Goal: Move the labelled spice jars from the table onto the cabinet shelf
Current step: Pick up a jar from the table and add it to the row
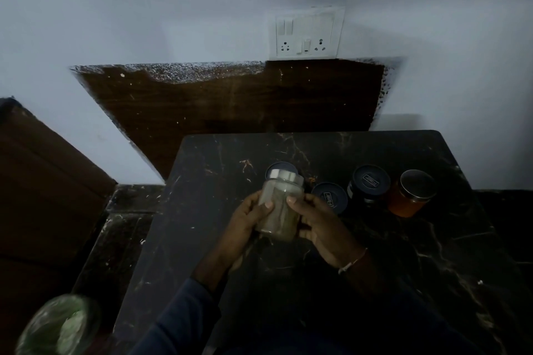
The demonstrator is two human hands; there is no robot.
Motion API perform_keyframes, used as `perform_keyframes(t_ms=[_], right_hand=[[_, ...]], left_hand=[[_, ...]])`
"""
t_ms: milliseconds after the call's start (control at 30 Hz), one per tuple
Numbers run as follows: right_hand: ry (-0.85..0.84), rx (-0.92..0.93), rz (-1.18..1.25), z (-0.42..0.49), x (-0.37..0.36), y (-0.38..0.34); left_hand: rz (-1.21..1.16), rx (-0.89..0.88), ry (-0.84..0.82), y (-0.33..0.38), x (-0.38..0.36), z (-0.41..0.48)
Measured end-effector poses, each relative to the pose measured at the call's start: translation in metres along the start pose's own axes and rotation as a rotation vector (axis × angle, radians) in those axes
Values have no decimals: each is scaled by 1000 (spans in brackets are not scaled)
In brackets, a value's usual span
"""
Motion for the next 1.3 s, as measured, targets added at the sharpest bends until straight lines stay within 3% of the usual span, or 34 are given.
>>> perform_keyframes(t_ms=[100,467,667,800,1300], right_hand=[[-27,-8,48,0,-7,-9],[106,29,0,1,-3,-19],[148,78,-37,3,-1,-22],[66,49,-53,5,-5,-17],[59,54,4,3,-4,-24]], left_hand=[[-112,19,21,-2,1,-1],[134,-132,245,16,12,3],[-20,-89,101,12,11,7],[-120,-48,147,9,11,3],[-10,-127,192,13,10,5]])
Point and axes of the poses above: each hand's wrist, its own z-axis towards the middle knuckle, its own x-axis out of the back of the hand, y = z × x, the point moved 7 cm from there along z, towards the middle knuckle, and after that the axes turned 8 degrees about y, right-handed, at the moved point
